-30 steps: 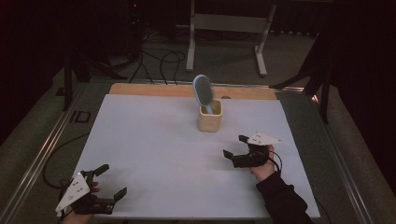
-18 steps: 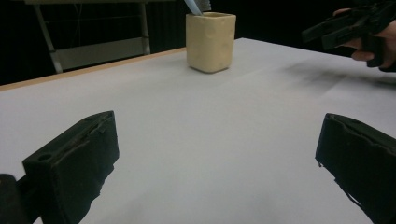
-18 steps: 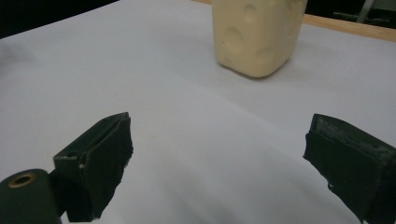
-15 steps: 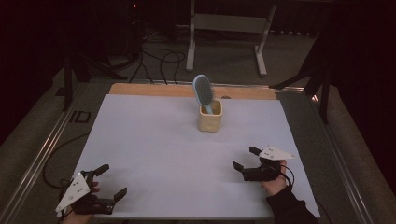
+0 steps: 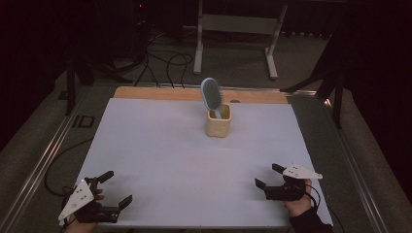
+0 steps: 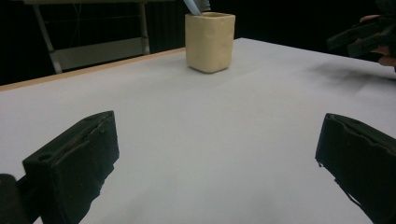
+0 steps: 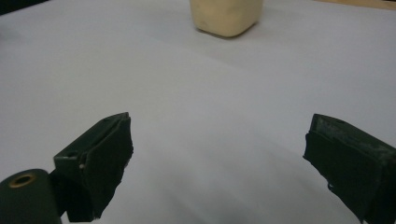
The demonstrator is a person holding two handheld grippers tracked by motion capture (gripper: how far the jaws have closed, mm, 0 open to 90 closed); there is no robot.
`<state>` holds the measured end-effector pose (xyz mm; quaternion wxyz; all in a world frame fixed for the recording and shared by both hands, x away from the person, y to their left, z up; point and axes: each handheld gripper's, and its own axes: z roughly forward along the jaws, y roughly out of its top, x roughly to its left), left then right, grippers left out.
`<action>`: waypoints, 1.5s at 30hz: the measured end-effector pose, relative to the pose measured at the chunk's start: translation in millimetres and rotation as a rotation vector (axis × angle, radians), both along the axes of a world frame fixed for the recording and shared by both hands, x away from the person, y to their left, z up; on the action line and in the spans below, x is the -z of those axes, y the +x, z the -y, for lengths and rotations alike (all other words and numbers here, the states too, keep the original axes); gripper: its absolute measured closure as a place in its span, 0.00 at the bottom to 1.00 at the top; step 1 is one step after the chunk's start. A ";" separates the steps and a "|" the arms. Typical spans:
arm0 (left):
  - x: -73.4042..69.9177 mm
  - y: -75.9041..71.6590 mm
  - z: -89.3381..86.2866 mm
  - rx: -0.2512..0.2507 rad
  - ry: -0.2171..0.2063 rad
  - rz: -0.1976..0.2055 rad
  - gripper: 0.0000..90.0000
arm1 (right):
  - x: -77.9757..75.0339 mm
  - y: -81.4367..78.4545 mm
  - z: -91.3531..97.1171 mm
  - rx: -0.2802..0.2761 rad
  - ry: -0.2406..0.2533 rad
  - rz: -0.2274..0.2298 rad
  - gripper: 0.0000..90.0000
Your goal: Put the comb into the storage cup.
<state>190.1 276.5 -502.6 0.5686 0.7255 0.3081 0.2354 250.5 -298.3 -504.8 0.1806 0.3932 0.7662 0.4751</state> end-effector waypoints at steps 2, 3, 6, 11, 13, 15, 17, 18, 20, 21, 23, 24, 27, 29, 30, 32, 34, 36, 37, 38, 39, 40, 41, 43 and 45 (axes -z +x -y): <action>0.1 0.0 -0.1 0.000 0.000 0.000 0.00 | 0.4 -1.9 1.1 0.005 -0.002 -0.002 0.08; 0.2 0.0 -0.1 0.000 0.001 -0.001 0.00 | 0.9 -3.5 2.6 0.006 -0.004 -0.004 0.08; -0.1 0.0 0.0 0.002 -0.001 0.000 0.00 | 2.8 -8.1 6.0 0.019 -0.020 -0.003 0.08; -0.2 -0.1 0.0 0.002 -0.004 0.001 0.00 | 7.5 -14.9 15.8 0.031 -0.010 -0.023 0.08; 0.0 0.1 -0.1 0.002 -0.001 0.000 0.00 | 10.3 -16.3 15.9 0.030 -0.024 -0.032 0.08; 0.3 0.4 0.2 0.004 0.000 -0.001 0.00 | 11.6 -14.8 15.1 0.028 -0.037 -0.024 0.08; 0.3 0.5 0.6 0.006 0.000 0.001 0.00 | 12.6 -12.7 13.8 0.027 -0.033 -0.017 0.08; 0.3 0.5 0.7 0.007 0.001 0.000 0.00 | 12.6 -12.7 13.8 0.027 -0.033 -0.017 0.08; 0.6 0.5 0.5 0.005 0.002 -0.002 0.00 | 14.0 -10.0 11.7 0.021 -0.033 -0.017 0.08; 0.6 0.6 0.5 0.005 0.003 -0.002 0.00 | 14.5 -9.0 10.8 0.016 -0.031 -0.016 0.08; 0.7 0.7 0.6 0.006 0.003 -0.002 0.00 | 15.1 -6.7 8.7 0.010 -0.030 -0.015 0.08; 0.8 0.6 0.8 0.008 0.004 -0.002 0.00 | 15.2 -6.1 8.5 0.007 -0.029 -0.015 0.08; 0.7 0.5 0.9 0.008 0.005 -0.002 0.00 | 15.5 -3.4 8.1 0.013 -0.018 -0.015 0.08; 0.5 0.3 0.7 0.008 0.003 0.000 0.00 | 15.3 -2.3 7.3 0.016 -0.014 -0.011 0.08; 0.5 0.2 0.6 0.008 0.003 -0.001 0.00 | 15.2 -2.2 6.7 0.017 -0.018 -0.008 0.08; 0.6 0.1 0.7 0.007 0.005 0.000 0.00 | 14.9 -2.7 5.9 0.014 -0.019 -0.010 0.08; 0.5 0.2 0.7 0.009 0.003 0.000 0.00 | 15.0 -2.9 5.6 0.015 -0.021 -0.008 0.08; 0.6 0.2 0.8 0.008 0.005 -0.002 0.00 | 15.0 -2.9 6.0 0.015 -0.021 -0.008 0.08; 0.6 0.1 1.0 0.007 0.005 -0.001 0.00 | 14.9 -3.0 6.0 0.016 -0.020 -0.006 0.08; 0.4 0.0 1.0 0.008 0.004 -0.001 0.00 | 14.6 -3.3 6.1 0.015 -0.016 -0.004 0.08; 0.3 -0.1 0.8 0.009 0.003 0.000 0.00 | 14.0 -3.8 6.0 0.017 -0.018 0.001 0.08; 0.4 0.0 0.8 0.008 0.004 0.000 0.00 | 13.7 -4.1 6.0 0.019 -0.021 0.002 0.08; 0.6 0.1 0.6 0.008 0.003 -0.003 0.00 | 13.6 -4.2 6.1 0.019 -0.020 0.003 0.08; 0.6 0.2 0.6 0.007 0.003 -0.002 0.00 | 13.2 -4.5 6.3 0.023 -0.021 0.004 0.08; 0.6 0.4 0.6 0.009 0.002 -0.002 0.00 | 13.1 -4.4 6.5 0.024 -0.018 0.008 0.08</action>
